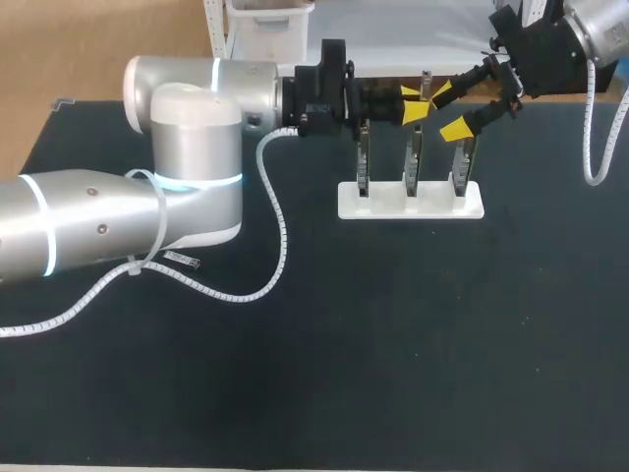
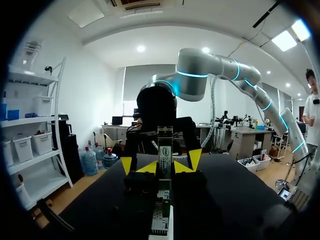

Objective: Pick up the optical module with the left hand, and insert it into the network port with the right hand.

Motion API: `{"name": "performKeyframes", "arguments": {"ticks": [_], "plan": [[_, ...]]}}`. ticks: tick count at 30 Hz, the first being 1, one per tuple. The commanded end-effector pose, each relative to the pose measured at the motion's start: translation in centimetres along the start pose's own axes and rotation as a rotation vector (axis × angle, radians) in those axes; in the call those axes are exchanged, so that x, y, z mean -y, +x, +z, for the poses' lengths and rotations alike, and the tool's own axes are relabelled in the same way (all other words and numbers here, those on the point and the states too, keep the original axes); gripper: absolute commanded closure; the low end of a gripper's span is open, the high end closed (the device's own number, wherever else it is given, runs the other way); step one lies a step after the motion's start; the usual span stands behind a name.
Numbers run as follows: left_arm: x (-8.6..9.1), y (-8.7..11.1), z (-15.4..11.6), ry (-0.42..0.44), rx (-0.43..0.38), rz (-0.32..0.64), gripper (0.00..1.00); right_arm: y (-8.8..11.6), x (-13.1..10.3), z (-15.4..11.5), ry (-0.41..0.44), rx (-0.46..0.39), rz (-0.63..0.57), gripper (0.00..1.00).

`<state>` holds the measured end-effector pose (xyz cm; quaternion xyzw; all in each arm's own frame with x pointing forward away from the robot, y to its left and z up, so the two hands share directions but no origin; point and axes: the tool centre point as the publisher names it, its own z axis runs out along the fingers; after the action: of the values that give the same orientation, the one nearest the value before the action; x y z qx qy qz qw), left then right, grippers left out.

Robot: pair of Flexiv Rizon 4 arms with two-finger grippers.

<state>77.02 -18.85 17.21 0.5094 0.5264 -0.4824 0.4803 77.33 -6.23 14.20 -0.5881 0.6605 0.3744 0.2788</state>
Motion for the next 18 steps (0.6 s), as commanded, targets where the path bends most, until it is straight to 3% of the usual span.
{"name": "performKeyframes", "arguments": {"ticks": [1,18], "plan": [[0.19,0.02,-0.28,0.001,-0.013,0.001,1.0,0.0,-0.14,0.02,0.004,0.0,-0.001,0.0],[-0.28,0.26,-0.46,0.001,-0.011,-0.005,1.0,0.0,-0.14,0.02,0.004,0.0,-0.001,0.0]]}}
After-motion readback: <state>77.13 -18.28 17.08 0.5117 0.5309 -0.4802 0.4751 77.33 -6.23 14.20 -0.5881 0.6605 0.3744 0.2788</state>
